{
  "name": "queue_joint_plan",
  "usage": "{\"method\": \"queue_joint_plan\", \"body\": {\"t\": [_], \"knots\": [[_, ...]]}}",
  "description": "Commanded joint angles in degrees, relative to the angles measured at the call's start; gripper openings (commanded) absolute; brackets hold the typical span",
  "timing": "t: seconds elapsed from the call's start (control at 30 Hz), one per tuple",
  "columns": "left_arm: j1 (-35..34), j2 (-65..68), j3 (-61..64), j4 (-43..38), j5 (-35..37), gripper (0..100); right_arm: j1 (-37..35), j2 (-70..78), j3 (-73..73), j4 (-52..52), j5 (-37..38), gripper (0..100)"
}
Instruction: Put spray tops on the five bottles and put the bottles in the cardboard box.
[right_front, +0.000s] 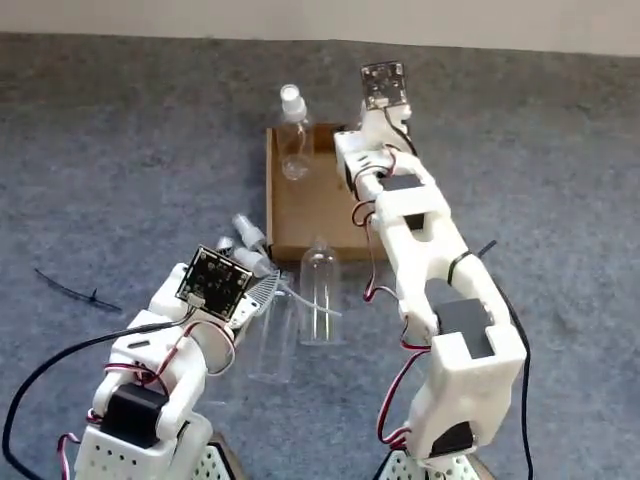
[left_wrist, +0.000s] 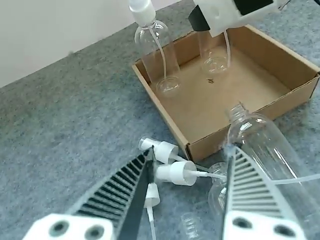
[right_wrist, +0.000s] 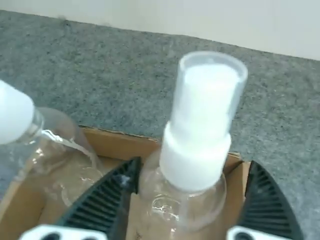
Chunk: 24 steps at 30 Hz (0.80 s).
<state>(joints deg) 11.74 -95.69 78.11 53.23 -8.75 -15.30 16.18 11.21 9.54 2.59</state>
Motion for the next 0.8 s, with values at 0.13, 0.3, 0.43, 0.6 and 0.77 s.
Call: {"method": "queue_joint_plan", "body": {"t": [0.13, 0.3, 0.43, 0.6, 0.77], "knots": [[-0.66, -0.57, -0.40, -1.85, 0.18, 21, 0.66, -2.42, -6.29, 4.62, 0.70, 25.9], [-0.66, -0.57, -0.40, -1.85, 0.18, 21, 0.66, -6.29, -7.87, 7.87, 0.70, 25.9], [-0.66, -0.57, -0.40, -1.85, 0.18, 21, 0.66, -10.15, -7.78, 11.03, 0.70, 25.9], [-0.66, -0.57, -0.40, -1.85, 0.09, 21, 1.19, -16.31, -7.78, 16.57, 0.70, 25.9], [-2.51, -0.48, -0.31, -1.85, 0.09, 21, 0.48, -25.54, -7.43, 25.71, 0.62, 25.9]]}}
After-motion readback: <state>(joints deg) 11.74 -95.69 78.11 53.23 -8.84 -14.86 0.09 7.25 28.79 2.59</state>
